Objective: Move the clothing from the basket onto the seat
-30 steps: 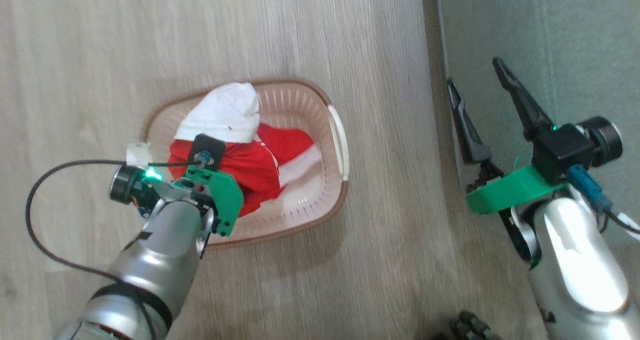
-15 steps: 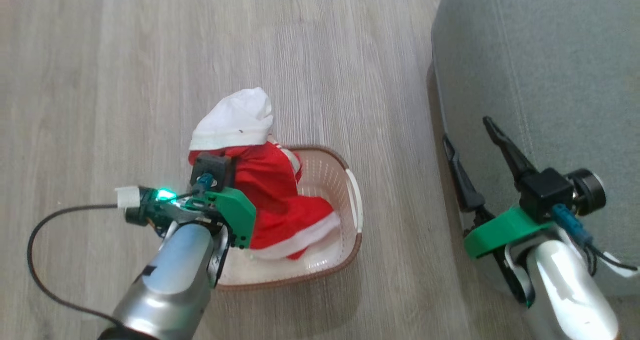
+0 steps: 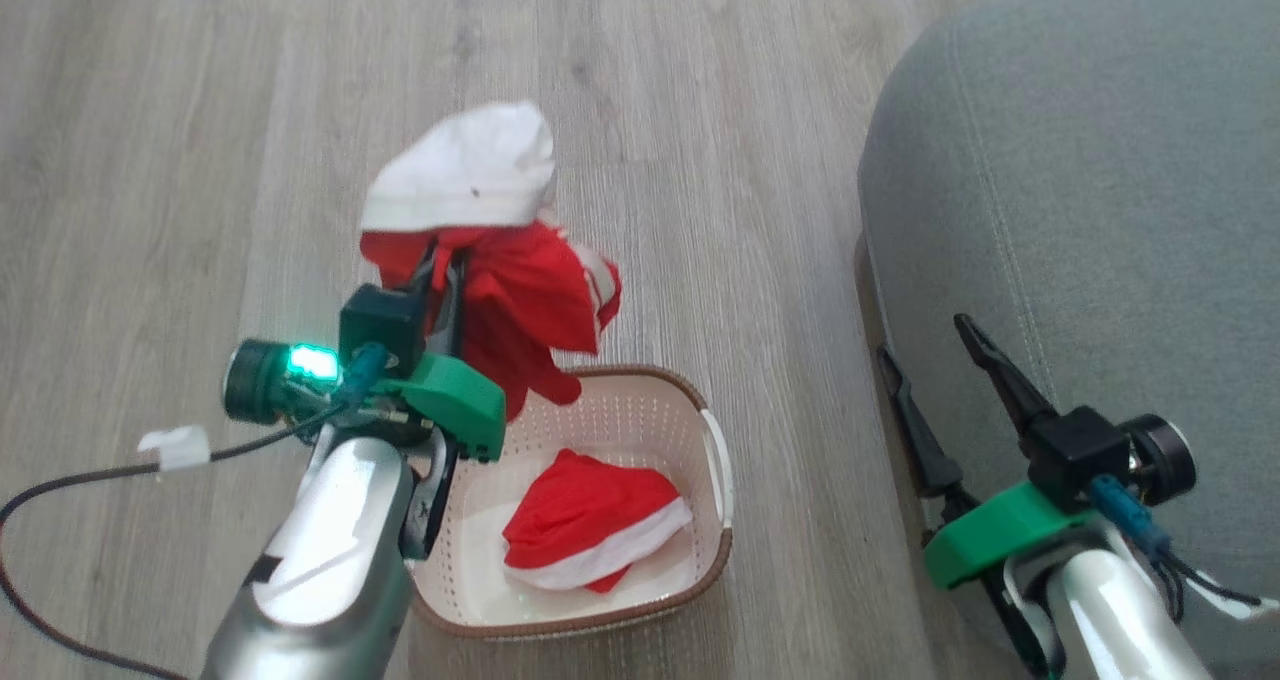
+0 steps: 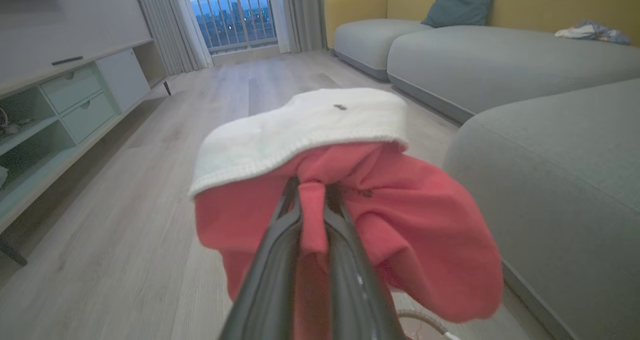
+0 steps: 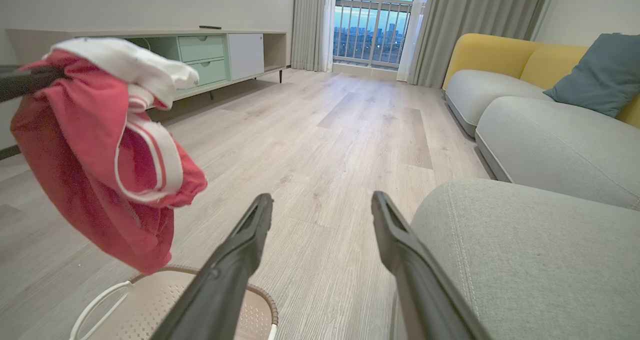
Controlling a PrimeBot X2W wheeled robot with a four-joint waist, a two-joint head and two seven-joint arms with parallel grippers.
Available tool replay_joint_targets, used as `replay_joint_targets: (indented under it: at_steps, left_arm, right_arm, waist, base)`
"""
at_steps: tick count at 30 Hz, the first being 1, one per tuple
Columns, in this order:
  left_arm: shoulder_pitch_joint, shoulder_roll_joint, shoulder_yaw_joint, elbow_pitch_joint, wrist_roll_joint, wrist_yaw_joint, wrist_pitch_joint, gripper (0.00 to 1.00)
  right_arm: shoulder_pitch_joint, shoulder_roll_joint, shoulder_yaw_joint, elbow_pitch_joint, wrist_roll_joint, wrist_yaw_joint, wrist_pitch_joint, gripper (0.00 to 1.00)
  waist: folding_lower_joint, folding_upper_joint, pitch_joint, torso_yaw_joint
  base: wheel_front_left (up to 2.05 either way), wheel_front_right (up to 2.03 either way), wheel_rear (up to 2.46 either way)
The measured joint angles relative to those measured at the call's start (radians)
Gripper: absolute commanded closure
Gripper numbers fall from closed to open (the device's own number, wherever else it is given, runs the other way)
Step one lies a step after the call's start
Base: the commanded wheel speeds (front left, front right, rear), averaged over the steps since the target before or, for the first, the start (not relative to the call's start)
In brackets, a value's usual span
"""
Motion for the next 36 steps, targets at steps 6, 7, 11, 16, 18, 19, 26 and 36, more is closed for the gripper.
replay_joint_targets:
  at_steps: [6, 7, 11, 16, 18, 19, 26, 36]
  left_arm:
    - [0.028, -0.005, 0.062, -0.178, 0.035, -0.017, -0.001, 1.0]
    - [0.028, -0.005, 0.062, -0.178, 0.035, -0.017, -0.001, 1.0]
    - [0.058, -0.022, 0.103, -0.29, 0.049, -0.035, -0.001, 1.0]
    - [0.08, -0.031, 0.117, -0.333, 0.059, -0.057, -0.001, 1.0]
    - [0.088, -0.032, 0.119, -0.338, 0.062, -0.072, -0.001, 1.0]
    - [0.088, -0.033, 0.118, -0.338, 0.063, -0.08, -0.001, 1.0]
    - [0.087, -0.04, 0.111, -0.34, 0.075, -0.122, -0.001, 1.0]
    - [0.087, -0.044, 0.042, -0.302, 0.114, -0.144, -0.001, 1.0]
  right_arm:
    - [0.027, 0.002, 0.035, -0.043, 0.019, 0.0, 0.0, 0.0]
    - [0.027, 0.002, 0.035, -0.043, 0.019, 0.0, 0.0, 0.0]
    - [0.027, -0.002, 0.039, -0.062, 0.016, 0.0, 0.0, 0.0]
    - [0.033, -0.006, 0.064, -0.088, 0.016, 0.0, 0.0, 0.0]
    - [0.035, -0.017, 0.093, -0.106, 0.021, 0.0, 0.0, 0.0]
    - [0.036, -0.024, 0.106, -0.116, 0.022, 0.0, 0.0, 0.0]
    - [0.029, -0.081, 0.18, -0.174, 0.021, 0.0, 0.0, 0.0]
    - [-0.04, -0.133, 0.299, -0.188, 0.013, 0.0, 0.0, 0.0]
  waist:
    - [0.0, 0.0, -0.03, -0.001]
    - [0.0, 0.0, -0.03, -0.001]
    - [0.0, 0.0, -0.043, -0.007]
    - [0.0, 0.0, -0.051, -0.014]
    - [0.0001, -0.0001, -0.051, -0.016]
    - [0.0, -0.0001, -0.049, -0.016]
    - [0.0001, -0.0001, -0.032, -0.005]
    - [0.0001, -0.0001, -0.038, 0.008]
  base:
    - [0.0, 0.0, 0.0]
    - [0.0, 0.0, 0.0]
    - [0.0, 0.0, 0.0]
    - [0.0, 0.0, 0.0]
    - [0.0, 0.0, 0.0]
    - [0.0, 0.0, 0.0]
    - [0.0, 0.0, 0.0]
    - [0.0, 0.0, 0.0]
